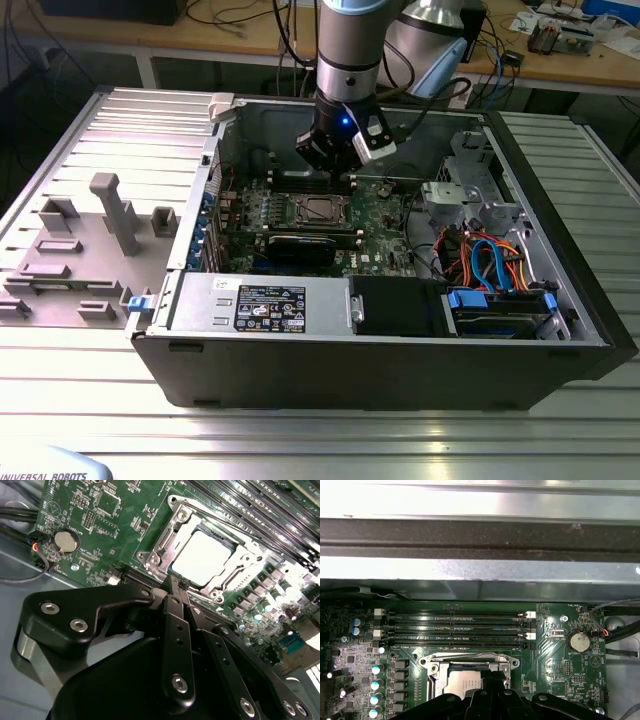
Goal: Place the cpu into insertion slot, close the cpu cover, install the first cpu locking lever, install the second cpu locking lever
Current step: 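Install the second cpu locking lever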
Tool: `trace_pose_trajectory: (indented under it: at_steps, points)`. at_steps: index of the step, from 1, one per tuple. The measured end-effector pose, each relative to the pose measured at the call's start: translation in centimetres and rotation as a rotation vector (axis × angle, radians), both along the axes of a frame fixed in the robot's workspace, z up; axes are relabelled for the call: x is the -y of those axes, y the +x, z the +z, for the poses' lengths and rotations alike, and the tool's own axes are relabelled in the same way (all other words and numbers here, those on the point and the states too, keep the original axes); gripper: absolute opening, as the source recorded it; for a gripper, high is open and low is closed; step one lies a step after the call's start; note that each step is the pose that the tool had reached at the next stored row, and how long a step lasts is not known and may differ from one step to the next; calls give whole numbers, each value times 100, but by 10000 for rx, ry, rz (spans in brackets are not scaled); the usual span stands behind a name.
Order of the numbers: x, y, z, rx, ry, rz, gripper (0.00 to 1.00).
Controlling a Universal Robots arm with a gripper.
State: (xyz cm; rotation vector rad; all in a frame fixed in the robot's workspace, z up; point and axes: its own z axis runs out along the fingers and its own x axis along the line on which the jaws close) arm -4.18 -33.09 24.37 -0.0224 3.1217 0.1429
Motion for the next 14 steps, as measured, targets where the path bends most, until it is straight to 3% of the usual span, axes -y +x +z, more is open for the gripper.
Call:
trace_pose_trajectory:
  at_steps: [1, 5, 11, 14]
  points:
    - [0, 0, 30, -1, -1, 1, 11]
    - [5, 0, 31, -1, 0, 2, 11]
    - [74, 0, 29, 0, 0, 1, 11]
    - [81, 0, 29, 0, 1, 0, 11]
